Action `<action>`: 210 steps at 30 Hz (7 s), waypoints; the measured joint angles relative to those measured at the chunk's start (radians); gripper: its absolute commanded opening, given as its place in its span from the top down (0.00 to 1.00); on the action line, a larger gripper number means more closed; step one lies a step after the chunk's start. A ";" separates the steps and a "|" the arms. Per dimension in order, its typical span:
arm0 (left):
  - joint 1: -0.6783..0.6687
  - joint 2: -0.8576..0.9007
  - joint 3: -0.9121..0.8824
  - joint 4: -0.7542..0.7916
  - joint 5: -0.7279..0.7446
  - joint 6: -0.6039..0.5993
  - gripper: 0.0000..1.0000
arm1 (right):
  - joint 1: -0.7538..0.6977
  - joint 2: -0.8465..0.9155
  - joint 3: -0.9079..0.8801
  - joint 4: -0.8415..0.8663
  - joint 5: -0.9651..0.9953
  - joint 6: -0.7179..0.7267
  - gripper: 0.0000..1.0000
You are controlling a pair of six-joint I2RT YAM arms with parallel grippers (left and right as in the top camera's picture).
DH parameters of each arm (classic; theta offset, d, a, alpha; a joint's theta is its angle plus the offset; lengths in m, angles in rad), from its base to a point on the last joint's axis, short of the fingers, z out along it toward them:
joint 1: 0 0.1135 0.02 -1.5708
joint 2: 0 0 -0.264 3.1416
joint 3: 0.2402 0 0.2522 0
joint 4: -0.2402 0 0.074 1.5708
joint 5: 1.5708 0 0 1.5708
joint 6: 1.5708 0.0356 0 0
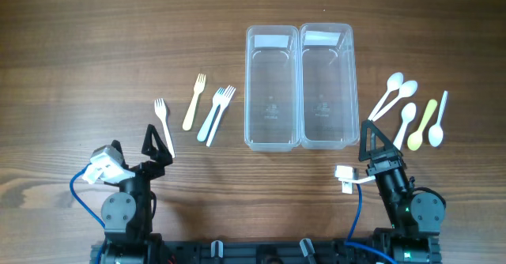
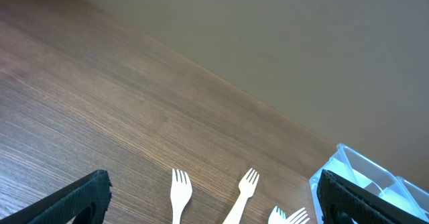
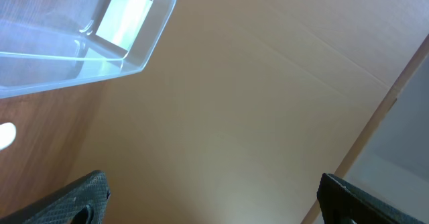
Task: Pack container
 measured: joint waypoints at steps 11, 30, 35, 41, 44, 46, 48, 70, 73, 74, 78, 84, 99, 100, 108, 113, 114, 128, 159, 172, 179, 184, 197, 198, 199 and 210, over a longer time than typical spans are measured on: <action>0.000 0.000 0.000 0.000 0.000 0.000 0.00 | 0.000 0.000 0.000 0.000 0.000 0.000 0.00; 0.000 0.000 0.000 0.000 0.000 0.000 0.00 | 0.000 0.000 0.000 0.000 0.000 0.000 0.00; 0.000 0.000 0.000 0.000 0.000 0.000 0.00 | 0.000 0.000 0.000 0.000 0.000 0.000 0.00; 0.000 0.000 0.000 0.000 0.000 0.000 0.00 | 0.000 0.000 0.000 0.000 0.000 0.000 0.00; 0.000 0.000 0.000 0.000 0.000 0.000 0.00 | 0.000 0.000 0.000 0.000 0.000 0.000 0.00; 0.000 0.000 0.000 0.000 0.000 0.000 0.00 | 0.000 0.000 0.000 0.000 0.000 0.000 0.00; 0.000 0.000 0.000 0.000 0.000 0.000 0.00 | 0.000 0.000 0.000 0.000 0.000 0.000 0.00; 0.000 0.000 0.000 -0.005 0.080 0.000 0.00 | 0.000 0.000 0.000 0.000 0.000 0.000 0.00; 0.000 0.001 0.000 -0.005 0.082 0.000 0.00 | 0.000 0.000 0.000 0.000 0.000 0.000 0.00; 0.000 0.002 0.000 -0.005 0.083 0.000 0.00 | 0.000 0.000 0.000 0.000 0.000 0.000 0.00; 0.000 0.014 0.000 -0.005 0.083 0.000 0.00 | 0.000 0.000 0.000 0.000 0.000 0.000 0.00; 0.000 0.034 0.000 -0.005 0.086 0.000 0.00 | 0.000 0.000 0.000 0.000 0.000 0.000 0.00; 0.000 0.130 0.000 -0.005 0.086 0.000 0.00 | 0.000 0.000 0.000 0.000 0.000 0.000 0.00; 0.000 0.139 0.000 -0.005 0.086 0.000 0.00 | 0.000 0.000 0.000 0.000 0.000 0.000 0.00; 0.000 0.169 0.000 -0.006 0.086 0.000 0.00 | 0.000 0.001 0.000 0.021 0.000 0.000 0.00; 0.000 0.170 0.000 -0.006 0.086 0.000 0.00 | 0.000 0.001 0.000 0.010 -0.052 0.000 0.00; 0.000 0.170 0.000 -0.006 0.086 0.000 0.00 | 0.000 0.001 0.000 0.008 -0.073 0.000 0.00; 0.000 0.170 0.000 -0.008 0.086 0.000 0.00 | 0.001 0.299 0.018 0.047 -0.266 0.243 0.00; 0.000 0.190 0.000 -0.007 0.086 0.000 0.00 | 0.003 0.650 0.064 0.296 -0.394 0.000 0.00; 0.000 0.192 0.000 -0.008 0.086 0.000 0.00 | 0.003 0.691 0.032 0.644 -0.359 0.366 0.00; 0.000 0.192 0.000 -0.007 0.086 0.000 0.00 | 0.003 0.692 0.031 0.518 -0.239 0.639 0.00; 0.000 0.192 0.000 -0.008 0.086 0.000 0.00 | 0.003 0.685 0.038 0.446 -0.177 0.661 0.00; 0.000 0.192 0.000 -0.008 0.086 0.000 0.00 | 0.003 0.711 0.059 0.217 -0.158 0.376 0.00; 0.000 0.192 0.000 -0.008 0.086 0.000 0.00 | 0.003 0.729 0.048 0.211 -0.164 0.330 0.00; 0.000 0.192 0.000 -0.008 0.086 0.000 0.00 | 0.003 0.741 0.042 0.206 -0.171 0.295 0.00; 0.000 0.192 0.000 -0.008 0.086 0.000 0.00 | 0.003 0.756 0.031 0.225 -0.224 0.162 0.00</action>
